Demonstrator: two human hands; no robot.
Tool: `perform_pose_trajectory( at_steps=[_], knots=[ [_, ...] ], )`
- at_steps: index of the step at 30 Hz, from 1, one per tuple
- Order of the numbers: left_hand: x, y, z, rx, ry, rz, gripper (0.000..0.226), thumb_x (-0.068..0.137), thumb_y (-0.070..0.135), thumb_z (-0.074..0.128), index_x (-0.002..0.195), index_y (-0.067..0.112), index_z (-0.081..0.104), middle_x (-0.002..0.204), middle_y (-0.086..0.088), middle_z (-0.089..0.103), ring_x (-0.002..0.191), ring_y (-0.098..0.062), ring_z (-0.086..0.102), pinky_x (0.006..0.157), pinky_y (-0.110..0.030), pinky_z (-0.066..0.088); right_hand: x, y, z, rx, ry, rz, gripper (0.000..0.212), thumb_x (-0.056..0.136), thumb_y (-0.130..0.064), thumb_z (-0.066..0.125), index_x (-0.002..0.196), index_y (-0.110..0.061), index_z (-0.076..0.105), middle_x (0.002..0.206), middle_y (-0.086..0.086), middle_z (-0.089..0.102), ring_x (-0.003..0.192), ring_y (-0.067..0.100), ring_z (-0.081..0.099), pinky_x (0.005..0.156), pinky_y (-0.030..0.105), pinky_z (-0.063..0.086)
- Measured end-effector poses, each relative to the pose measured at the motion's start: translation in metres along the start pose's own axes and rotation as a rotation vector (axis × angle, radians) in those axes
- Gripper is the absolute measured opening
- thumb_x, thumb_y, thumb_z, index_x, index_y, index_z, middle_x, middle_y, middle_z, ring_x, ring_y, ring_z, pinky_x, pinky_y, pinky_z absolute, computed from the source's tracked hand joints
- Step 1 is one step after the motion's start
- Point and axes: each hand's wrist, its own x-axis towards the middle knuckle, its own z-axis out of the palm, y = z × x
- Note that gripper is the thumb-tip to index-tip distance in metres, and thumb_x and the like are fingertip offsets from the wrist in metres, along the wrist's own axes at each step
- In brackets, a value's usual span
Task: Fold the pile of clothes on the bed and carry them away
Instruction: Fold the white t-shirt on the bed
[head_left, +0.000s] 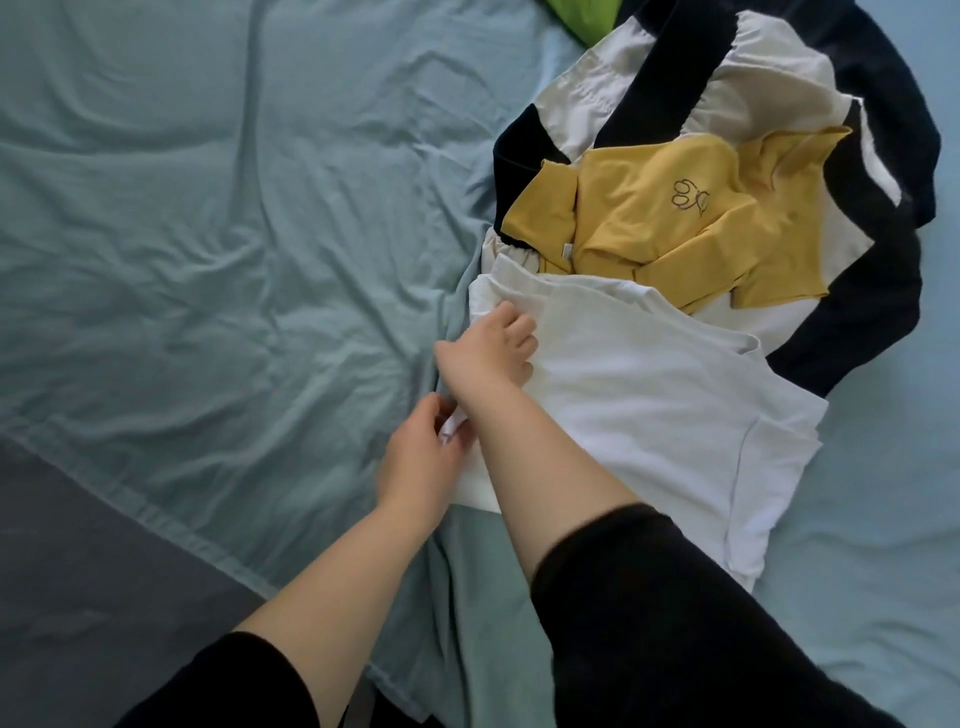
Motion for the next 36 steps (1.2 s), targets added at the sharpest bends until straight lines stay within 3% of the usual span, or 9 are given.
perform_pose_trajectory(
  at_steps=[4,8,14,18,22,26,29,32,36],
  knots=[
    [-0.005,0.001,0.007,0.041,0.063,0.037,0.010,0.083,0.031,0.058,0.078,0.030,0.050,0.069,0.014,0.061,0.057,-0.005,0.052,0.055,-0.034,0.042,0.004,0.023,0.007,0.133,0.241,-0.121,0.043,0.085,-0.007,0.054,0.127,-0.010,0.047,0.128,0.013,0.044,0.113,0.030,0.045,0.089,0.032,0.036],
    [-0.021,0.006,0.014,0.107,-0.002,0.094,0.013,0.082,0.034,0.062,0.080,0.038,0.050,0.078,0.017,0.060,0.063,-0.006,0.054,0.056,-0.029,0.042,0.018,0.065,-0.028,0.705,0.119,-0.046,0.011,0.088,-0.008,0.055,0.082,-0.011,0.065,0.081,0.009,0.059,0.079,0.022,0.053,0.072,0.029,0.041],
    [-0.058,0.020,0.054,0.339,-0.161,0.250,0.012,0.084,0.036,0.059,0.089,0.041,0.049,0.087,0.024,0.057,0.069,-0.003,0.056,0.053,-0.025,0.037,0.011,0.153,-0.072,1.124,0.099,0.189,0.022,0.091,-0.022,0.064,0.073,-0.010,0.058,0.076,0.005,0.062,0.074,0.018,0.059,0.070,0.031,0.050],
    [-0.083,0.031,0.107,0.561,-0.278,0.345,0.010,0.088,0.043,0.050,0.096,0.040,0.044,0.083,0.015,0.062,0.070,-0.012,0.059,0.057,-0.029,0.044,0.005,0.219,-0.093,1.013,0.293,0.211,0.032,0.095,-0.029,0.057,0.079,-0.002,0.055,0.073,0.008,0.055,0.067,0.018,0.052,0.064,0.031,0.044],
    [-0.106,0.037,0.165,0.676,-0.372,0.387,0.009,0.091,0.044,0.043,0.096,0.041,0.036,0.066,0.013,0.055,0.053,-0.006,0.054,0.048,-0.026,0.034,0.002,0.280,-0.113,0.857,0.409,0.188,0.035,0.099,-0.028,0.047,0.068,-0.017,0.036,0.061,-0.004,0.040,0.051,0.008,0.035,0.052,0.024,0.031],
    [-0.120,0.041,0.220,0.692,-0.433,0.440,0.012,0.090,0.039,0.043,0.100,0.041,0.037,0.067,0.011,0.056,0.057,-0.012,0.057,0.049,-0.026,0.037,0.016,0.335,-0.136,0.802,0.388,0.134,0.015,0.100,-0.014,0.041,0.088,-0.013,0.052,0.074,-0.003,0.050,0.063,0.009,0.044,0.060,0.021,0.036],
    [-0.124,0.045,0.252,0.703,-0.420,0.469,0.019,0.091,0.039,0.041,0.109,0.043,0.035,0.062,0.012,0.053,0.051,-0.005,0.052,0.045,-0.025,0.031,0.032,0.363,-0.151,0.812,0.424,0.056,0.023,0.098,-0.014,0.045,0.075,-0.018,0.045,0.066,-0.008,0.042,0.052,0.001,0.037,0.050,0.010,0.032],
    [-0.122,0.042,0.281,0.697,-0.430,0.462,0.023,0.091,0.039,0.041,0.111,0.046,0.032,0.077,0.011,0.059,0.070,-0.019,0.063,0.056,-0.031,0.041,0.052,0.384,-0.156,0.840,0.392,0.002,0.023,0.097,-0.019,0.048,0.078,-0.007,0.043,0.067,0.001,0.039,0.056,0.006,0.035,0.052,0.017,0.032],
    [-0.111,0.028,0.298,0.786,-0.497,0.436,0.026,0.094,0.043,0.043,0.117,0.043,0.032,0.095,0.005,0.065,0.081,-0.026,0.065,0.068,-0.036,0.051,0.076,0.395,-0.143,0.874,0.299,0.084,0.013,0.097,-0.019,0.049,0.084,-0.017,0.049,0.078,0.002,0.053,0.073,0.016,0.050,0.068,0.030,0.043]
  ],
)
